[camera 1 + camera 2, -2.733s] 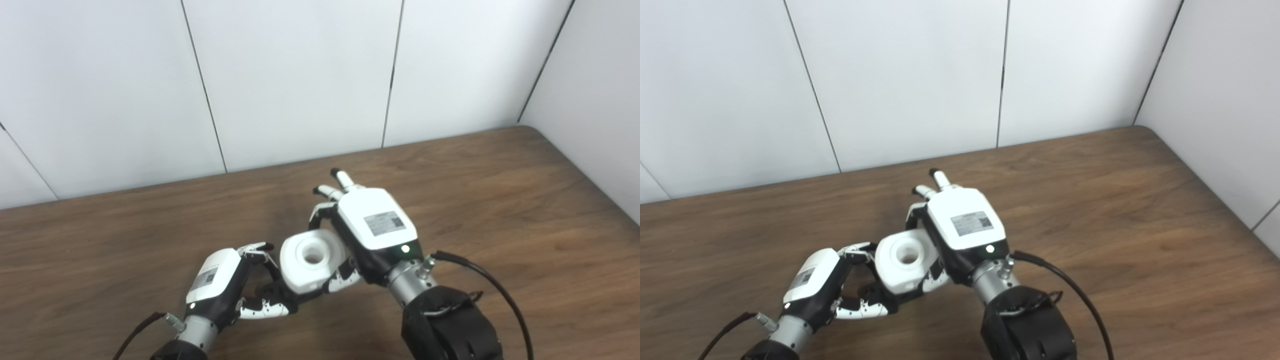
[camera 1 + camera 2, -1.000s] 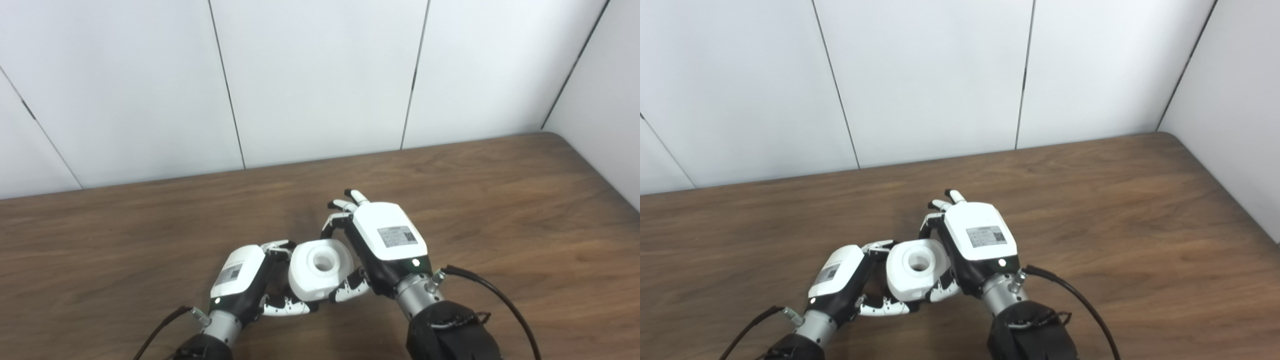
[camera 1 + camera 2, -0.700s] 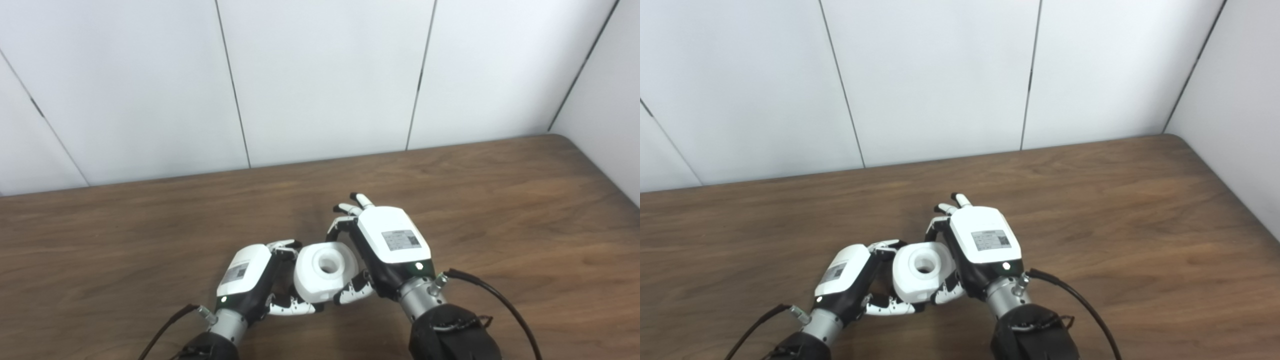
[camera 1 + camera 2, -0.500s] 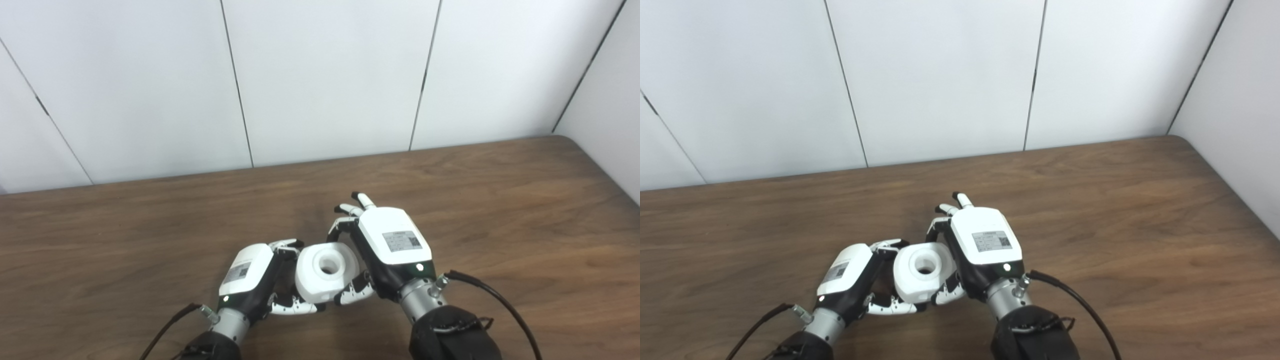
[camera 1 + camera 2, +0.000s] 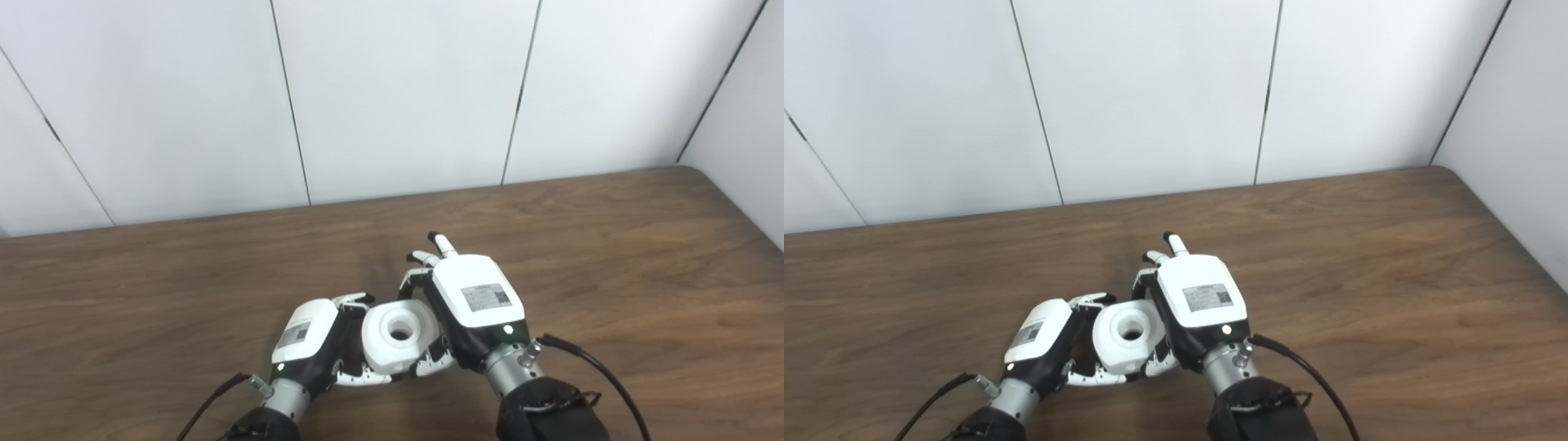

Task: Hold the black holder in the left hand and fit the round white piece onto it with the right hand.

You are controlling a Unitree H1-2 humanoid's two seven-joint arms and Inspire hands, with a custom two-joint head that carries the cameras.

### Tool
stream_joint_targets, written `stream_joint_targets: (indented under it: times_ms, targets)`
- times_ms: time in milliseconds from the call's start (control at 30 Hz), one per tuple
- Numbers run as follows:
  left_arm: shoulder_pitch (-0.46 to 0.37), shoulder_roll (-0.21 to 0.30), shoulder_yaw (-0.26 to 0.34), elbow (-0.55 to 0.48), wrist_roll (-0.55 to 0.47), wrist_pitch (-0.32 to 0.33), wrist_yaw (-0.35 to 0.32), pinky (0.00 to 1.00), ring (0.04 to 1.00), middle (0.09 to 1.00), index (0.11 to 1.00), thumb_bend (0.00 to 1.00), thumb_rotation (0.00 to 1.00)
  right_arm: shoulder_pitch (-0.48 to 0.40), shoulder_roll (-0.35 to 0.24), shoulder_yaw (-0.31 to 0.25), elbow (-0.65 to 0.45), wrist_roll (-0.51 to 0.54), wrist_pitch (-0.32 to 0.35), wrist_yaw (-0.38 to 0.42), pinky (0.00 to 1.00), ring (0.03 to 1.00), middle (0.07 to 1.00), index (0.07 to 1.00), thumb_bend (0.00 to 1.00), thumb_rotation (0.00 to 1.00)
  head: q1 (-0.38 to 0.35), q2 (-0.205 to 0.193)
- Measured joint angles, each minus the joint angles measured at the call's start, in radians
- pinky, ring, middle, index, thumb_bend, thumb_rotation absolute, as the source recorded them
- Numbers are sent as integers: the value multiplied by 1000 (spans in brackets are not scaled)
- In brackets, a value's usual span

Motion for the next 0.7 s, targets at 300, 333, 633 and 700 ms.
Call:
stream_joint_targets:
  times_ms: [300, 333, 633, 700]
  targets:
    - [4, -13, -5, 0, 3, 8, 7, 814, 858, 842, 482, 516, 44, -2, -5, 8, -7, -21, -5, 19, 793, 973, 853, 482, 522, 135, 12, 0]
    - [4, -13, -6, 0, 4, 8, 9, 812, 857, 842, 482, 516, 44, -2, -7, 9, -6, -23, -8, 19, 794, 971, 853, 482, 523, 135, 12, 0]
    - [5, -13, -8, 0, 6, 10, 13, 793, 857, 841, 481, 517, 44, -2, -13, 7, 0, -23, -14, 10, 824, 968, 849, 481, 522, 134, 9, 0]
    - [5, -14, -8, 0, 6, 11, 13, 794, 857, 841, 481, 516, 44, -2, -17, 5, 3, -20, -14, 5, 824, 966, 848, 482, 522, 134, 9, 0]
